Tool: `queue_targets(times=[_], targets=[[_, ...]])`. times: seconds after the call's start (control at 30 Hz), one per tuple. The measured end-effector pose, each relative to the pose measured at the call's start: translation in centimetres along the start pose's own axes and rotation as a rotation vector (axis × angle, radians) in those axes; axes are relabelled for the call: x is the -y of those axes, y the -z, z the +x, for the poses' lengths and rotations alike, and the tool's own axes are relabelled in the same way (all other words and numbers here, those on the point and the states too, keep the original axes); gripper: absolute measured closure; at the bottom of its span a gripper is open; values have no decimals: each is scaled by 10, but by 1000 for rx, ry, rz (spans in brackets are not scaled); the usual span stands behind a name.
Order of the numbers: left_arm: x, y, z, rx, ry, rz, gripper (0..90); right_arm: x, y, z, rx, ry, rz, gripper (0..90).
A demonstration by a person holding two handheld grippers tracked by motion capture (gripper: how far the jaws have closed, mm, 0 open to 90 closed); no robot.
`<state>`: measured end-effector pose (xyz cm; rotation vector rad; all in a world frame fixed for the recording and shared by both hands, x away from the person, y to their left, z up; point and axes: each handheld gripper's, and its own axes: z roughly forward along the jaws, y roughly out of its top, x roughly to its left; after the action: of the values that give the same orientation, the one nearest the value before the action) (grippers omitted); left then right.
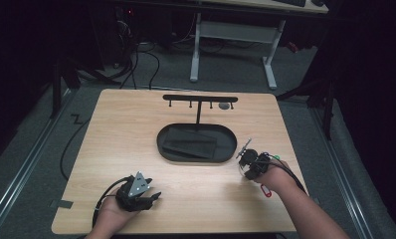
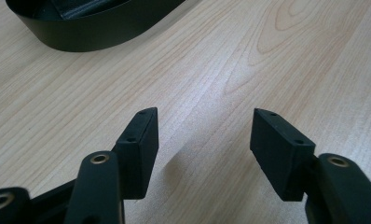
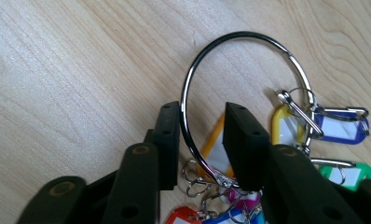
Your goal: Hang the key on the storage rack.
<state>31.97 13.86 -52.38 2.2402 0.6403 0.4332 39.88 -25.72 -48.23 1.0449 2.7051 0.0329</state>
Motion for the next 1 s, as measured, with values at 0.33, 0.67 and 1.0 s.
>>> queue_targets(times=[0.33,0.67,1.0], targets=[[1,0,1,3,10,0,423,0,16,2,25,33,-16,866],[1,-1,2,0,9,5,421,14,56,-6,39,31,-42,870],[1,-1,2,-3,11,5,420,23,81,-16,31,-27,-69,874]])
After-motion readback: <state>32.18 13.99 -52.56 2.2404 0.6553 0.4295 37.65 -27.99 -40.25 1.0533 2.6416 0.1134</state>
